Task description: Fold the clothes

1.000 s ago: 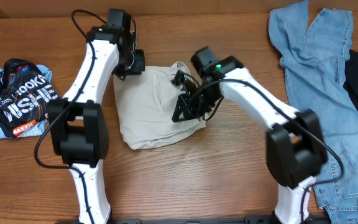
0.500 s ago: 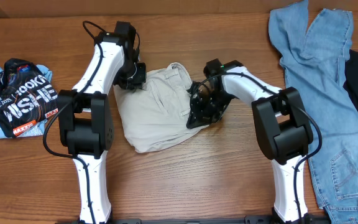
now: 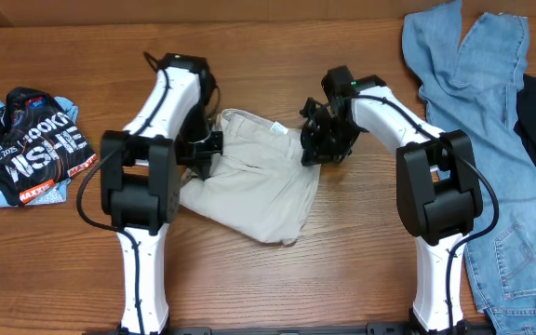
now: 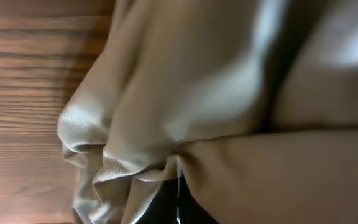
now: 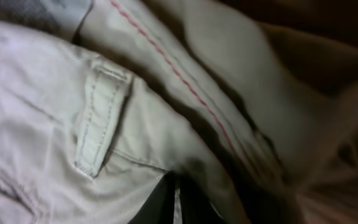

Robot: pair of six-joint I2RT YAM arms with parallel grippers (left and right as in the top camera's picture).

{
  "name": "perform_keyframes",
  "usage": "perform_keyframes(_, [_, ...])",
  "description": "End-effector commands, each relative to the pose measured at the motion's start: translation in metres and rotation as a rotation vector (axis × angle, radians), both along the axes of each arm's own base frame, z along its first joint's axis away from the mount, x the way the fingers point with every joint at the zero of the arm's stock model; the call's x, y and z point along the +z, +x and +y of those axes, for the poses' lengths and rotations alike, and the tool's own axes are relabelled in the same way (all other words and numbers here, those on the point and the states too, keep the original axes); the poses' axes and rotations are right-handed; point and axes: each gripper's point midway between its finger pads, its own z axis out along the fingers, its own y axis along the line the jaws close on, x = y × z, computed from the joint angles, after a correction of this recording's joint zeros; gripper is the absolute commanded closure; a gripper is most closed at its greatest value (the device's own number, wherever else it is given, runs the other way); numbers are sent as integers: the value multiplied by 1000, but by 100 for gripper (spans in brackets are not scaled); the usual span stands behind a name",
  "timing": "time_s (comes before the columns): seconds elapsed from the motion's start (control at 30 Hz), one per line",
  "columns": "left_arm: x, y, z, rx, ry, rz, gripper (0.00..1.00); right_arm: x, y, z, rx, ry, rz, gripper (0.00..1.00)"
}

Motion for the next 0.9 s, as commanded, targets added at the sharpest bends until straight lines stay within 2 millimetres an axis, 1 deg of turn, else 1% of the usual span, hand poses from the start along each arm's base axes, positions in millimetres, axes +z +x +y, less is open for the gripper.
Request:
perform_keyframes(0.0, [41,11,-1,16,13,-145,96,-12,28,-48,-21,-255,-81,91])
perform_keyframes(0.07, [63,20,8,37,53,-240,94,0,34,-46,-24,-250,-101,91])
perform_keyframes(0.1, [74,27,13,39,67,-301,86,7,37,-45,-26,-246,-114,91])
perform_keyframes(0.13, [84,33,14,40,68,-356,68,13,40,-45,-28,-242,-127,91])
perform_keyframes(0.17, [93,41,14,42,62,-415,55,17,42,-44,-28,-239,-138,91])
perform_keyframes(0.2, [103,51,12,34,41,-482,39,21,44,-42,-28,-234,-150,91])
perform_keyframes(0.27, [113,67,0,-25,-43,-569,25,24,45,-40,-25,-232,-156,91])
perform_keyframes(0.33, [115,78,-16,-99,-141,-617,12,23,42,-38,-18,-234,-149,91])
perform_keyframes(0.4, [107,83,-19,-107,-156,-616,11,23,40,-36,-13,-235,-145,91])
perform_keyframes(0.47, [92,89,-19,-103,-155,-598,7,23,39,-35,-9,-235,-145,91])
perform_keyframes(0.5, [83,91,-20,-102,-157,-585,7,23,39,-34,-8,-235,-145,91])
perform_keyframes(0.53, [63,95,-24,-122,-176,-556,7,23,39,-34,-7,-234,-145,91])
perform_keyframes(0.6, [42,96,-31,-161,-217,-521,6,23,39,-33,-7,-232,-144,91])
perform_keyframes(0.7, [11,97,-28,-165,-206,-472,7,23,38,-34,-7,-232,-142,91])
perform_keyframes(0.73, [-3,100,-32,-158,-243,-461,6,23,38,-34,-7,-232,-142,91])
perform_keyframes(0.77, [-9,101,-40,-177,-302,-458,6,23,38,-34,-7,-232,-142,91])
perform_keyframes(0.87, [-24,99,-52,-178,-397,-431,8,23,38,-34,-7,-232,-142,91])
